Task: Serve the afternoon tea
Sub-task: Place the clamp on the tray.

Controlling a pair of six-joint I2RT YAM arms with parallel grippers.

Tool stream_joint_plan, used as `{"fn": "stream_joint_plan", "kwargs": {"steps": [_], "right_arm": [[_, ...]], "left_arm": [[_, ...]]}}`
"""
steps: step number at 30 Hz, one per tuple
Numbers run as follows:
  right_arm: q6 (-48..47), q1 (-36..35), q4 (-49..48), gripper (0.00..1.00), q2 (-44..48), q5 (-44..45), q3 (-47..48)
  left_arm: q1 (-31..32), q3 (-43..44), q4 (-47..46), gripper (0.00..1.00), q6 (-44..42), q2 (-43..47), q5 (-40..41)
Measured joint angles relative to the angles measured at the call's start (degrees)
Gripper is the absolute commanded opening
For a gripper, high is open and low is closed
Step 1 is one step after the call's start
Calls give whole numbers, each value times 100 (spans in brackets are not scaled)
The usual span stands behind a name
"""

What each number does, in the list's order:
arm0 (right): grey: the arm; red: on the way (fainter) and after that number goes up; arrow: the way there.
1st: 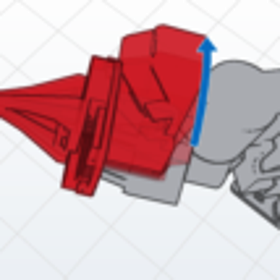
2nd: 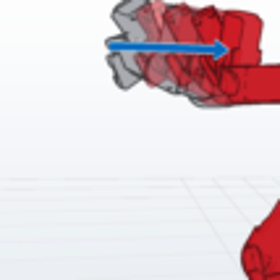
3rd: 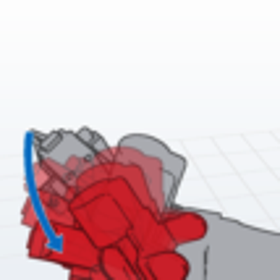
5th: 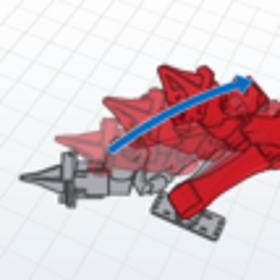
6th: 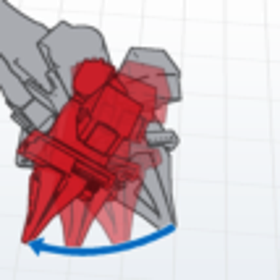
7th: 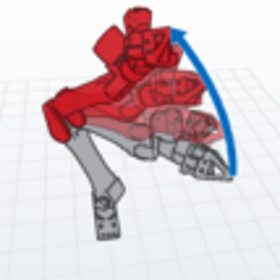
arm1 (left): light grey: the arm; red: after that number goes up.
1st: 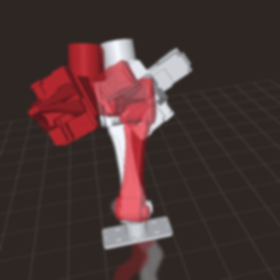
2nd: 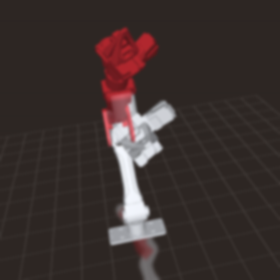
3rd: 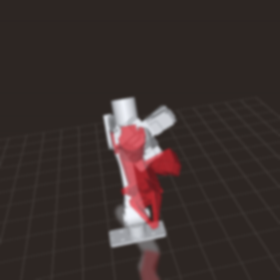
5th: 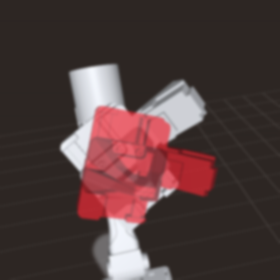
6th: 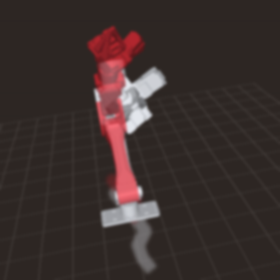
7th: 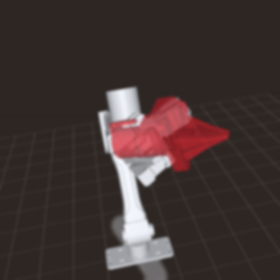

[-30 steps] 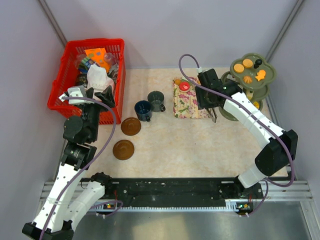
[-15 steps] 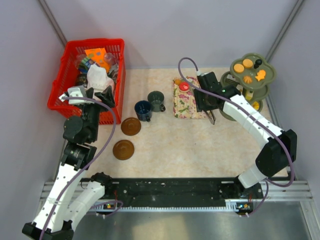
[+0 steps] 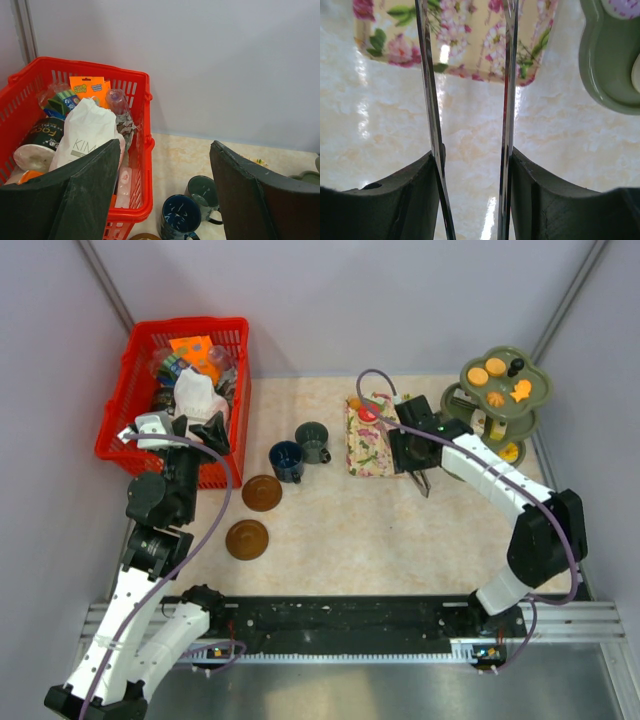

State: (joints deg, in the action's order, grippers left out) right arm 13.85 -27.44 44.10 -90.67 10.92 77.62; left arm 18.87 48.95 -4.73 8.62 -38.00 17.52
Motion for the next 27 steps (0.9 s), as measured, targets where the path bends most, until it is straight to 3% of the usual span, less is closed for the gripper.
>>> {"fn": "stream_joint_plan", "kwargs": {"steps": [12, 27], "right_arm": [[380, 0, -431, 50, 651, 286, -1491], [730, 0, -1346, 50, 846, 415, -2448]], "left_arm": [[0, 0, 0, 77, 0, -2, 0], [0, 0, 0, 78, 0, -4, -4]]}}
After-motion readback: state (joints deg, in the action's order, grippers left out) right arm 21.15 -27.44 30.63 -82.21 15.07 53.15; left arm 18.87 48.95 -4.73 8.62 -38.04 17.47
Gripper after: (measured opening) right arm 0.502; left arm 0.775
